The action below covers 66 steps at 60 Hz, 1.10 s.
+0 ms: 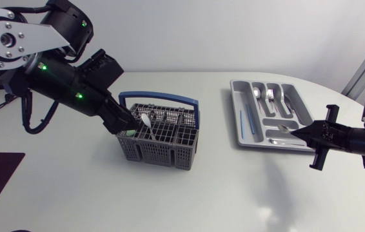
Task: Unload the cutlery basket into the drawer organizer.
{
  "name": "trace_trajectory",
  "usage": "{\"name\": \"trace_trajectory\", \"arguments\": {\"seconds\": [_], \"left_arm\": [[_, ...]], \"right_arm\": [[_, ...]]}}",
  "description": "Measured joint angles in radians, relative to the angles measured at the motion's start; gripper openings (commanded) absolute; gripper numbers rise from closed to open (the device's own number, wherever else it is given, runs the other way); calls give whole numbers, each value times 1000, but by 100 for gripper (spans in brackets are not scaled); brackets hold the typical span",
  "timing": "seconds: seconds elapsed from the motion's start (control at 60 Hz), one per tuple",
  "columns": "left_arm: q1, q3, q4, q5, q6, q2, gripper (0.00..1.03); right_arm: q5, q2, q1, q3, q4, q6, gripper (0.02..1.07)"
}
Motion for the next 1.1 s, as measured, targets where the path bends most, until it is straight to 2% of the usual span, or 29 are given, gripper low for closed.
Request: {"name": "trace_trajectory", "arguments": {"seconds": [0.25, 0.433, 0.483, 0.517, 0.533, 0.55, 0.583, 0.65, 0.8, 0.933, 1.1], "left_arm": [[0, -4, 0, -27, 0, -7, 90], [0, -14, -1, -42, -3, -11, 90], [0, -15, -1, -45, -3, -11, 91], [0, -16, -1, -45, -4, -12, 91], [0, -18, -1, -46, -4, -13, 91], [0, -19, -1, -48, -4, -14, 90], [0, -21, -4, -49, -7, -17, 91], [0, -27, -5, -52, -13, -24, 91], [0, -44, -8, -76, -22, -37, 91], [0, -61, -10, -94, -21, -49, 91], [0, -66, -11, -105, -18, -59, 91]], "right_arm": [[127, 192, -6, 48, 206, -68, 8], [202, 272, 4, 47, 303, -119, 9], [210, 281, 12, 47, 319, -124, 23], [210, 283, 16, 46, 324, -127, 39], [210, 284, 18, 45, 324, -127, 43], [210, 284, 19, 44, 326, -127, 54], [210, 283, 22, 40, 333, -127, 64], [210, 277, 26, 27, 341, -127, 75], [210, 227, 27, -9, 342, -118, 91], [200, 141, 27, -31, 330, -74, 92], [121, -42, 27, -32, 167, 7, 92]]}}
